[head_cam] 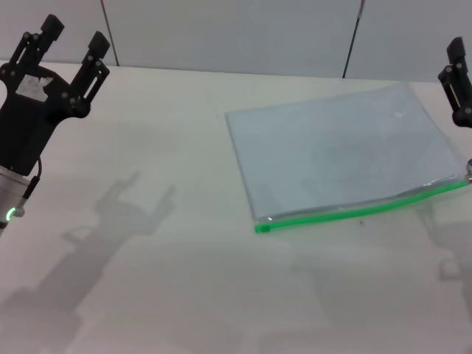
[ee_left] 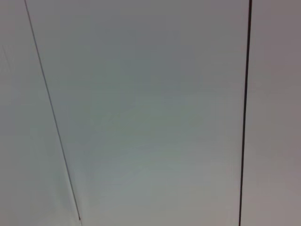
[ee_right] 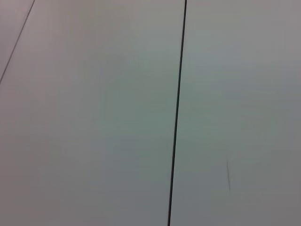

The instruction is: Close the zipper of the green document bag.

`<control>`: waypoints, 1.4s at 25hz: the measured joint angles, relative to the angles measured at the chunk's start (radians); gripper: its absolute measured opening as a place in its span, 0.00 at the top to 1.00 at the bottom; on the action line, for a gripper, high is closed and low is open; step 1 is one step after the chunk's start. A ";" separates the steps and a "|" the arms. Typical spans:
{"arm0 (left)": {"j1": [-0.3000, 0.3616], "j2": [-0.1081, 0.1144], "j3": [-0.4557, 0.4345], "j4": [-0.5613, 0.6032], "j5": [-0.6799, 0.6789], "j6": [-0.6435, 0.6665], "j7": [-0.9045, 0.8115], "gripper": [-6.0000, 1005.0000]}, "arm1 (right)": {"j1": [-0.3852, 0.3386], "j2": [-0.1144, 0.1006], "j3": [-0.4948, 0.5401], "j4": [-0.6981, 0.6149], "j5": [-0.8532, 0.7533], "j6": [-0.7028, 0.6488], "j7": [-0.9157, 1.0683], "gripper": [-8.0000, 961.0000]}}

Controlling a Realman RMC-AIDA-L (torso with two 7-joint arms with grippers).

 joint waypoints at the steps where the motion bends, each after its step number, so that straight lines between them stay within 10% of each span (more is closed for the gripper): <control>1: 0.000 0.000 0.000 0.000 0.000 0.000 0.000 0.31 | 0.000 0.000 0.000 0.000 0.000 0.000 0.000 0.13; 35: 0.000 -0.002 0.000 -0.004 0.000 -0.001 -0.002 0.31 | 0.000 0.000 0.000 0.000 0.000 0.000 0.001 0.14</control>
